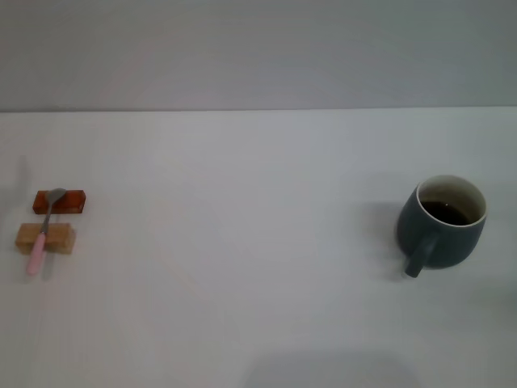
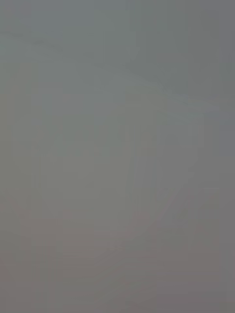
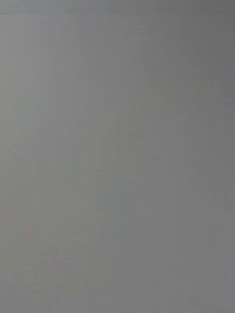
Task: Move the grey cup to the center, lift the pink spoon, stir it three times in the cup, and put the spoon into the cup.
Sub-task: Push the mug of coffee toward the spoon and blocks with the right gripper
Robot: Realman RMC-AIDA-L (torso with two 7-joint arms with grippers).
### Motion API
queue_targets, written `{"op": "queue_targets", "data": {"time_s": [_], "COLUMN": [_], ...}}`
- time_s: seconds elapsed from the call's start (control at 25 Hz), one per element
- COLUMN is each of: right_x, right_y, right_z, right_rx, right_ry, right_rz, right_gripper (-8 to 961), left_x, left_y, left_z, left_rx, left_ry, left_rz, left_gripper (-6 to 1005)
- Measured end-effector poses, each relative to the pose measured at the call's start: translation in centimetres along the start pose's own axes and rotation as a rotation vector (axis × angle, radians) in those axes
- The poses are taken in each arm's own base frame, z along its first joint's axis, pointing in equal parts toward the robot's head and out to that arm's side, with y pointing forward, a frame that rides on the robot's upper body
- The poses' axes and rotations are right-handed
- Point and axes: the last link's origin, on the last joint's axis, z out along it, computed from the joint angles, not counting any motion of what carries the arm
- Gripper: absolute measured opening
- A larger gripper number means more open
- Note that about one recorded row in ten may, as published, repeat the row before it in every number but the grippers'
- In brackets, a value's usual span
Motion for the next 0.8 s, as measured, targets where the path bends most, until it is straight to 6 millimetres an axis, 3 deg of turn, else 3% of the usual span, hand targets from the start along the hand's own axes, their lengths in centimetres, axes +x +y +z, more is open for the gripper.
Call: {"op": "queue_targets", "data": {"time_s": [0.08, 0.4, 0.8], "right_x": [0.0, 0.2, 1.4], "right_y": [0.2, 1.0, 1.9], "right_z": [0.0, -0.8, -4.1], "right_rx": [-0.008, -0.044, -0.089], "right_ry": [-0.001, 0.002, 0.032], "right_rz": [-0.001, 0.009, 0.044], "right_gripper": [386, 385, 371], "left_x": [-0.8, -2.7, -3.5], "left_y": [0.3, -0.3, -2.7], "left_z": [-1.5, -3.1, -1.3], "left_rx": [-0.026, 0.001, 0.103], "left_ry": [-0.022, -0.065, -0.073], "left_rz": [-0.016, 0.051, 0.178], "left_gripper": [740, 740, 741]}}
